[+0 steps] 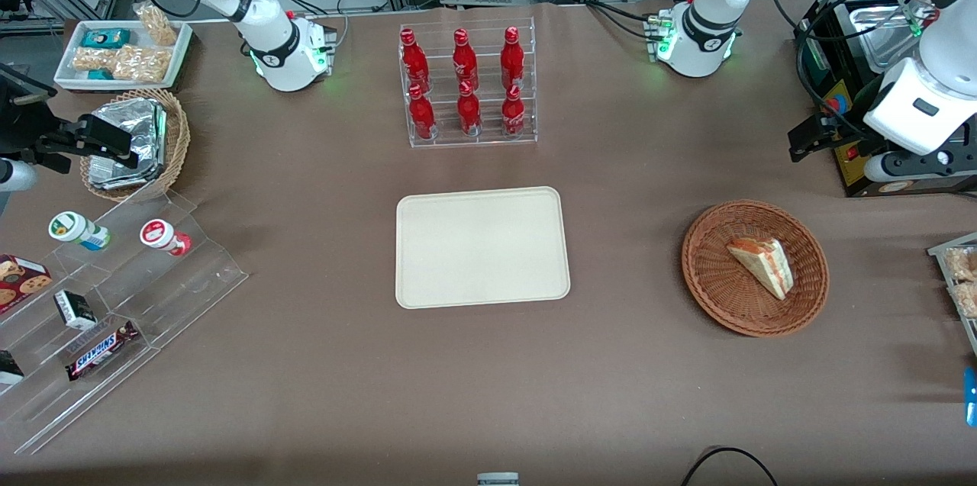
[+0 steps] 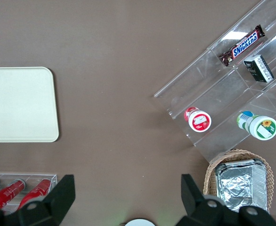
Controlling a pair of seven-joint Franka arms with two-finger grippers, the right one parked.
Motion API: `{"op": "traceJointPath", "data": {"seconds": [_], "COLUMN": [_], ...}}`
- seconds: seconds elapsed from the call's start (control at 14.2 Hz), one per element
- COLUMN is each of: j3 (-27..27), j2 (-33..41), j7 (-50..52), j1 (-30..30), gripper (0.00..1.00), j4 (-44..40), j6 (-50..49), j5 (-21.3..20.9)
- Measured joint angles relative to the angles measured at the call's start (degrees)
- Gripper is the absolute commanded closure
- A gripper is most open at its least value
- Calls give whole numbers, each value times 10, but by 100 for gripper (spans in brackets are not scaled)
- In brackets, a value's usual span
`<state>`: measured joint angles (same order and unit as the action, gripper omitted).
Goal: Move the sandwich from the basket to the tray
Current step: 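Move the left gripper over the wicker basket above the sandwich, then lower the open left gripper around the wrapped sandwich in the basket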
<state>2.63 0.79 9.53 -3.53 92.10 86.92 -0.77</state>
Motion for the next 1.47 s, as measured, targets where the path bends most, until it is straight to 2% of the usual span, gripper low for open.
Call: {"op": "traceJointPath", "data": {"seconds": [0.56,0.91,1.12,1.47], "j3": [0,-7,-12,-13], "j2": [-2,-12,-40,-77], "j7": [0,0,0,-1], "j1": [0,7,22,43], "gripper": [0,0,0,0], "j4": [4,46,93,225], "j6": [-1,21,89,314], "j5": [0,-1,-2,-2]}}
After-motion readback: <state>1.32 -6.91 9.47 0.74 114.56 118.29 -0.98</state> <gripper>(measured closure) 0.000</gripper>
